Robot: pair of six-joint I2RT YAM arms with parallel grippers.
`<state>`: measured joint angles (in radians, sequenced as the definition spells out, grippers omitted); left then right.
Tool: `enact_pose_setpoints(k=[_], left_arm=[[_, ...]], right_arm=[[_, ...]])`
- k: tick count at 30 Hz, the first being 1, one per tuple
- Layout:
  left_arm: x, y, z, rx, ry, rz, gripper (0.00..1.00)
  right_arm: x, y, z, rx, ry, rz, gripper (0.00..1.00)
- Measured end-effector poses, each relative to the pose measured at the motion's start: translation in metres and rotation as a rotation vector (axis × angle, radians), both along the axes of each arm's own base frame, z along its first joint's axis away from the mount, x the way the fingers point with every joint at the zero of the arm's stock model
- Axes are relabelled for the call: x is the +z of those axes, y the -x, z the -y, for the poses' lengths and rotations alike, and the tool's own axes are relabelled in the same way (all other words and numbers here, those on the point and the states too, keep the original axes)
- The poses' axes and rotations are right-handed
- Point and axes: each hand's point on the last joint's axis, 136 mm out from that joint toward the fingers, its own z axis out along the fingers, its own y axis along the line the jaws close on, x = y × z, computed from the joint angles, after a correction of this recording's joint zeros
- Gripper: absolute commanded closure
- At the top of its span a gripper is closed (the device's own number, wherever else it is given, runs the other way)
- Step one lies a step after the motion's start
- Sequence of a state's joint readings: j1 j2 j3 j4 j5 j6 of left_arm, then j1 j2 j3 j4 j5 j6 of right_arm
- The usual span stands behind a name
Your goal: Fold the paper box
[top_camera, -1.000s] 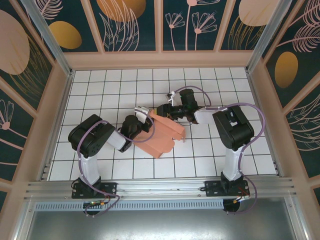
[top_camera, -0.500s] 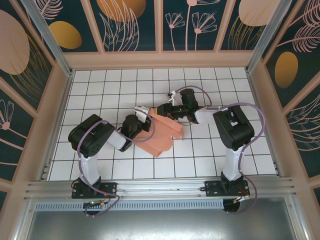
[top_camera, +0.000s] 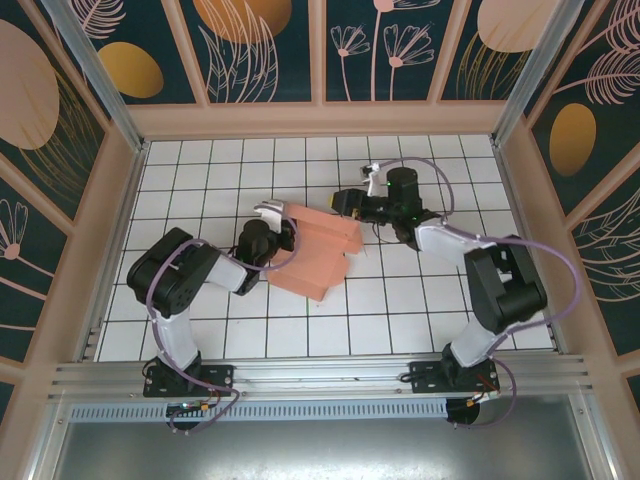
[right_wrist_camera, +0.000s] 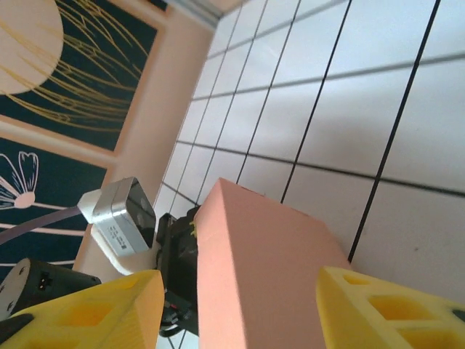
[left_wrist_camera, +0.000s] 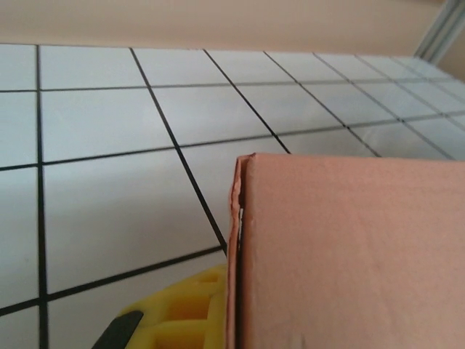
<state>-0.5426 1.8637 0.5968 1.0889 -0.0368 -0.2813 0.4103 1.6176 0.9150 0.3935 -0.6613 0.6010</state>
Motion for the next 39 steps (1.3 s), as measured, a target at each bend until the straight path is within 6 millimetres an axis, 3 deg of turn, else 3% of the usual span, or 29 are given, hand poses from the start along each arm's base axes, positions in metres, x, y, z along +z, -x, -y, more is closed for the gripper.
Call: enact_pose_setpoints(k=[4,8,13,17,26,33,39], left_arm=[[0.021,-0.001,-0.003,0.025,0.096,0.007,1.0],[0.031,-0.002,-0.003,0.037,0.187,-0.009,1.0],[0.049,0.0,0.0,0.029,0.295,-0.028,1.0],[0.065,0.0,0.006,0.009,0.375,-0.035,1.0],[0.085,0.006,0.018,-0.054,0.514,-0.076,1.0],[0.11,0.007,0.022,-0.09,0.608,-0.054,1.0],[0.118,0.009,0.024,-0.114,0.643,-0.046,1.0]], right_arm=[[0.025,0.005,0.027,-0.108,0.002,0.097,0.41],[0.038,0.014,0.059,-0.219,-0.015,0.157,0.41],[0.03,0.026,0.104,-0.368,-0.043,0.159,0.41],[0.021,0.037,0.122,-0.43,-0.065,0.132,0.41],[0.01,0.06,0.112,-0.369,-0.171,0.099,0.42],[0.043,0.08,0.084,-0.238,-0.308,0.168,0.43],[0.053,0.091,0.062,-0.156,-0.329,0.185,0.43]])
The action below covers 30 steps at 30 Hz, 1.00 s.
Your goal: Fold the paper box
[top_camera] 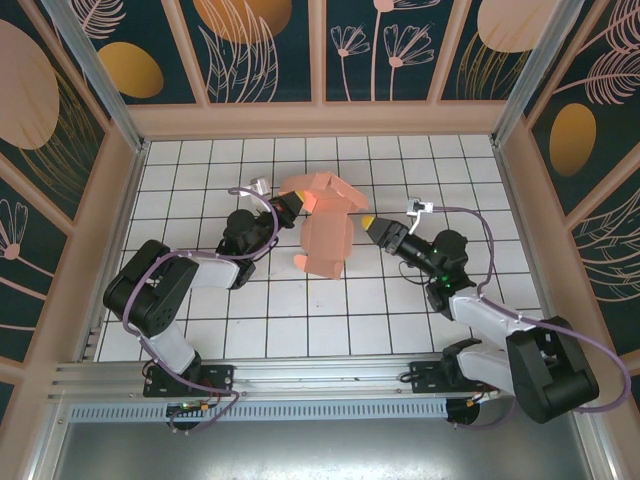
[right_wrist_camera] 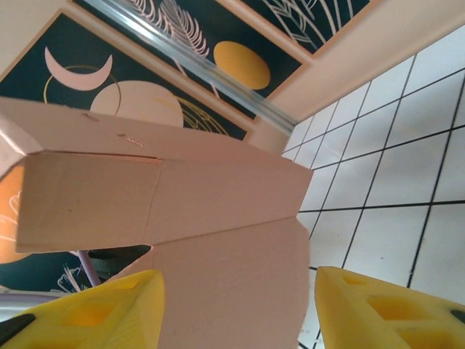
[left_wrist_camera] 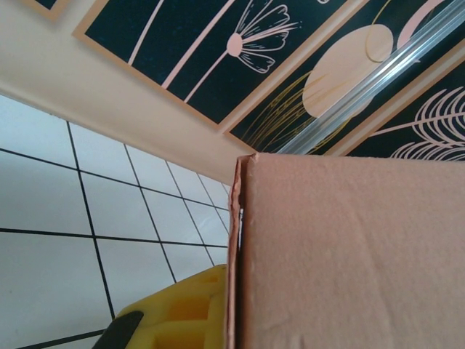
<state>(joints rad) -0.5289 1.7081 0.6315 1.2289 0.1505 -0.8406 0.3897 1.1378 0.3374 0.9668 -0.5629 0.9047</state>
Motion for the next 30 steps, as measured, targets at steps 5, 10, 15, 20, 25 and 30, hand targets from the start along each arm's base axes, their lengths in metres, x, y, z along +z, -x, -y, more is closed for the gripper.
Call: enact_pose_setpoints(k=[5,10,15,20,25,30], left_arm=[[0.002,0.001,0.001,-0.008,0.01,0.004,1.0],[0.003,0.001,0.001,-0.011,0.01,0.006,1.0],[0.002,0.001,0.002,-0.011,0.012,0.01,1.0],[-0.004,0.0,0.002,-0.01,0.007,-0.001,1.0],[-0.004,0.0,0.002,-0.011,0.007,0.0,1.0],[-0.004,0.001,0.004,-0.022,0.006,-0.001,1.0]], right_arm=[[0.011,0.004,-0.019,0.059,-0.007,0.019,0.43],[0.021,0.006,-0.027,0.083,-0.028,0.047,0.43],[0.023,0.003,-0.029,0.085,-0.041,0.037,0.44],[0.027,0.0,-0.03,0.086,-0.061,0.035,0.44],[0.031,-0.006,-0.015,0.039,-0.112,0.036,0.44],[0.033,-0.007,-0.013,0.035,-0.131,0.029,0.45]])
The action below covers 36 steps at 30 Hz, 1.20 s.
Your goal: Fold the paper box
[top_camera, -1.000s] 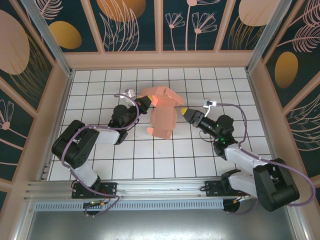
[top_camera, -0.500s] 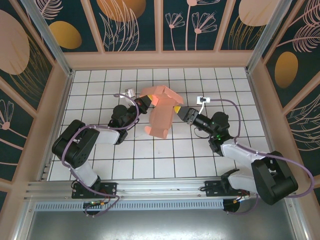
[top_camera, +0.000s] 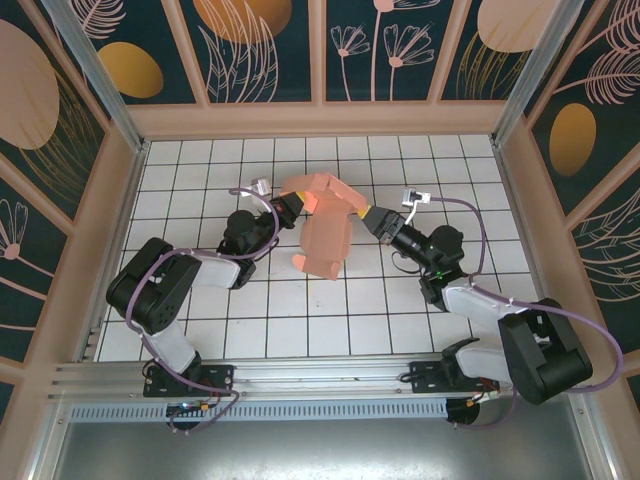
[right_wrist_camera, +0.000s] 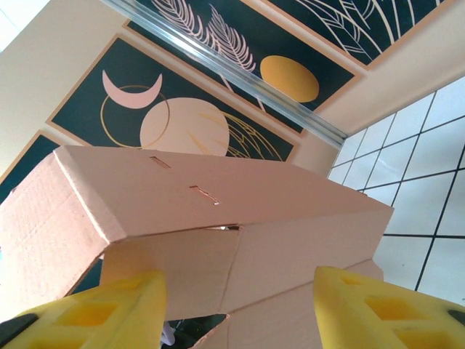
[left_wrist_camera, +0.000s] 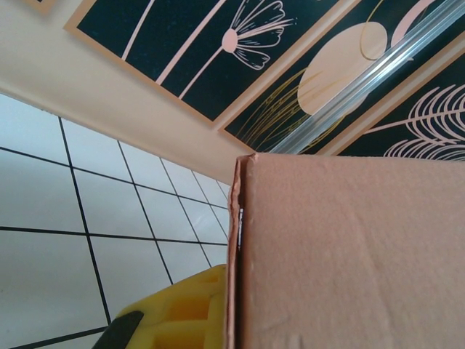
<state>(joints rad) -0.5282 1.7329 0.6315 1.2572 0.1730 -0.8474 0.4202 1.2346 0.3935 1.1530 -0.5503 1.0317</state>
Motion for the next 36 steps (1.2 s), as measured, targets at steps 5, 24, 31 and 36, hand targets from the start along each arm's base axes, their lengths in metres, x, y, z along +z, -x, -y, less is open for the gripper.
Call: enact_pose_setpoints(k=[5,24,31,36], left_arm=[[-0.006,-0.001,0.001,-0.003,-0.007,-0.011,1.0],[-0.016,-0.007,-0.004,0.017,-0.02,-0.032,1.0],[-0.019,-0.005,-0.002,0.007,-0.024,-0.039,1.0],[-0.02,-0.007,-0.003,0.014,-0.025,-0.041,1.0]], right_arm=[[-0.006,-0.003,-0.007,0.021,0.005,-0.02,0.53],[-0.024,-0.01,-0.019,0.054,0.044,-0.114,1.0],[-0.027,-0.01,-0.019,0.048,0.069,-0.116,0.81],[-0.029,-0.01,-0.019,0.046,0.083,-0.116,1.0]])
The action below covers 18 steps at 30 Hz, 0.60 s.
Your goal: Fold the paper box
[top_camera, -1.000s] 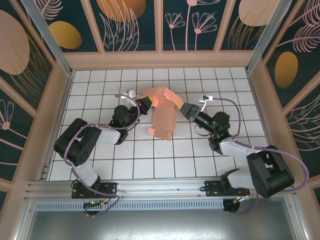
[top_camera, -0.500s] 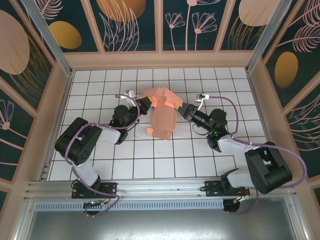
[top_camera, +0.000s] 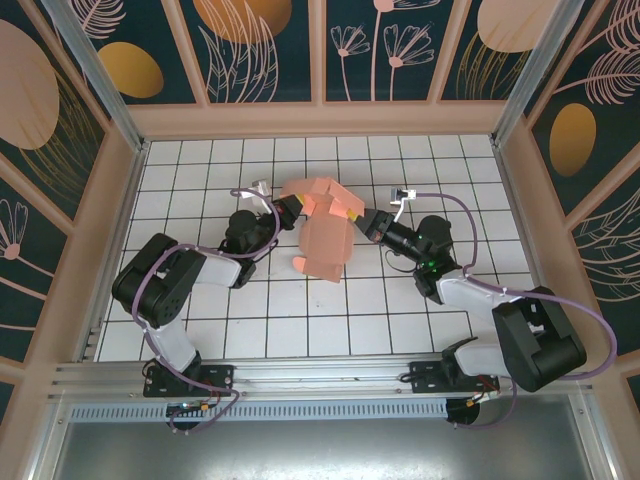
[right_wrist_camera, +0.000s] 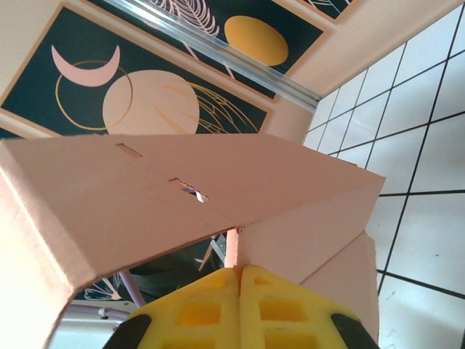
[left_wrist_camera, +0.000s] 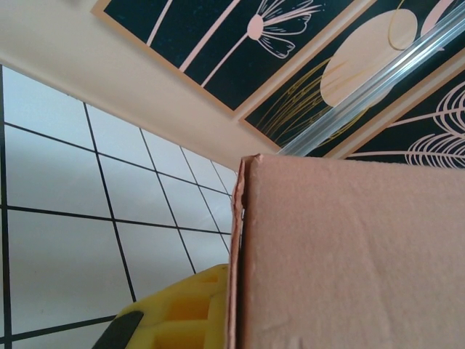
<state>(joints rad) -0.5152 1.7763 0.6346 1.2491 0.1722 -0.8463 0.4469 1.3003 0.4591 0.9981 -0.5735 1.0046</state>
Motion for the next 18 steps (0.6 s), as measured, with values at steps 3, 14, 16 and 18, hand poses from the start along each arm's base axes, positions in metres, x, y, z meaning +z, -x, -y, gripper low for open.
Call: enact_pose_setpoints(k=[3,14,16,18], left_arm=[[-0.001,0.0,0.0,0.001,-0.001,-0.003,1.0],[-0.004,-0.004,-0.014,0.098,-0.002,-0.016,1.0],[-0.006,-0.006,-0.021,0.138,-0.011,-0.03,1.0],[-0.006,-0.009,-0.027,0.177,-0.019,-0.044,1.0]], right_arm=[[-0.002,0.0,0.0,0.0,0.005,-0.004,0.99],[0.003,-0.001,0.015,-0.101,0.113,0.039,0.54],[0.008,-0.001,0.021,-0.131,0.135,0.062,0.53],[0.017,0.0,0.024,-0.148,0.15,0.098,0.51]])
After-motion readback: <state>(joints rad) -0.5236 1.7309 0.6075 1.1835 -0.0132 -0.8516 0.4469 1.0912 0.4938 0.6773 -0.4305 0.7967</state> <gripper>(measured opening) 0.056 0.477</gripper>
